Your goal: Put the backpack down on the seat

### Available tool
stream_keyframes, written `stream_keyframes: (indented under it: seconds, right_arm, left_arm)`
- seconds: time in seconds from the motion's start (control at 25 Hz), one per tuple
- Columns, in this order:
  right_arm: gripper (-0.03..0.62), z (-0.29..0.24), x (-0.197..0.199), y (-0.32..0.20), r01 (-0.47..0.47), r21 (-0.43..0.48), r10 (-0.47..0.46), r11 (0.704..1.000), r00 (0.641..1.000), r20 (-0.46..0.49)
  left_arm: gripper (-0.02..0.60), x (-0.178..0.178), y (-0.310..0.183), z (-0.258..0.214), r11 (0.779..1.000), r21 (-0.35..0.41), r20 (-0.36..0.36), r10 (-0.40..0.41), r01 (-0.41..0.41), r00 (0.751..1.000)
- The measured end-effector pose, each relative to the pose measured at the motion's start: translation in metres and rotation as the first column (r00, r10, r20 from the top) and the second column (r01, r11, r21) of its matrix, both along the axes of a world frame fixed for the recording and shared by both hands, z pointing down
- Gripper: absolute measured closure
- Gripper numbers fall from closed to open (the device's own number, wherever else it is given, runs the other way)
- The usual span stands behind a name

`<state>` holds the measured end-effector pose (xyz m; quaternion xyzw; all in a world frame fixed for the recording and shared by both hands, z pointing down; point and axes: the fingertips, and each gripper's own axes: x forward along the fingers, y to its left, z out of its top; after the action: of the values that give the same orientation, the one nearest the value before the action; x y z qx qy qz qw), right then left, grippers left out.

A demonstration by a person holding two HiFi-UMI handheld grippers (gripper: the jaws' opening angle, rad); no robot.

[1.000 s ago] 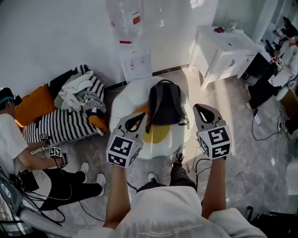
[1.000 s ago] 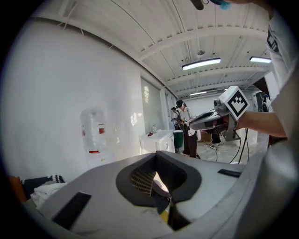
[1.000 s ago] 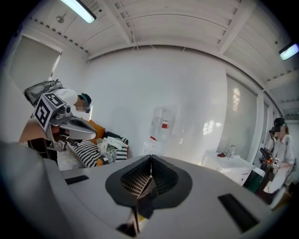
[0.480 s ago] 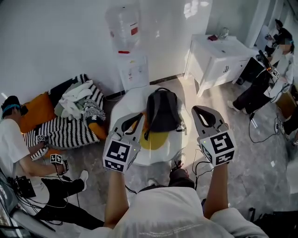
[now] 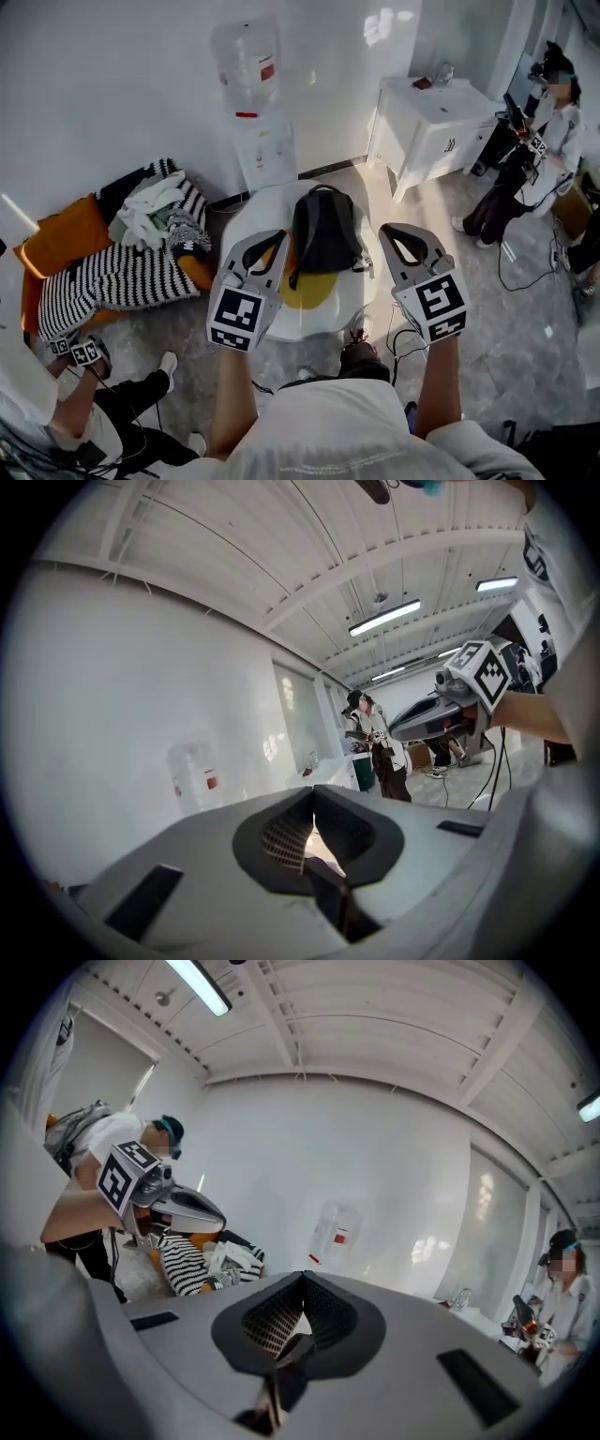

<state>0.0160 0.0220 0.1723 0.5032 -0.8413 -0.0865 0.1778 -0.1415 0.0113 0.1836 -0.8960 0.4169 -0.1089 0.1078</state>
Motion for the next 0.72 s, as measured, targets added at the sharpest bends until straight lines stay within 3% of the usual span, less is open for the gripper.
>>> stream_keyframes:
  seconds: [0.72]
  right_arm:
    - [0.591,0.016,0.0,-0.017,0.002,-0.036,-0.002,0.999,1.0,0.009]
  left_arm:
    - [0.58,0.012,-0.014,0.003,0.999,0.005,0.025,0.034,-0.034,0.999]
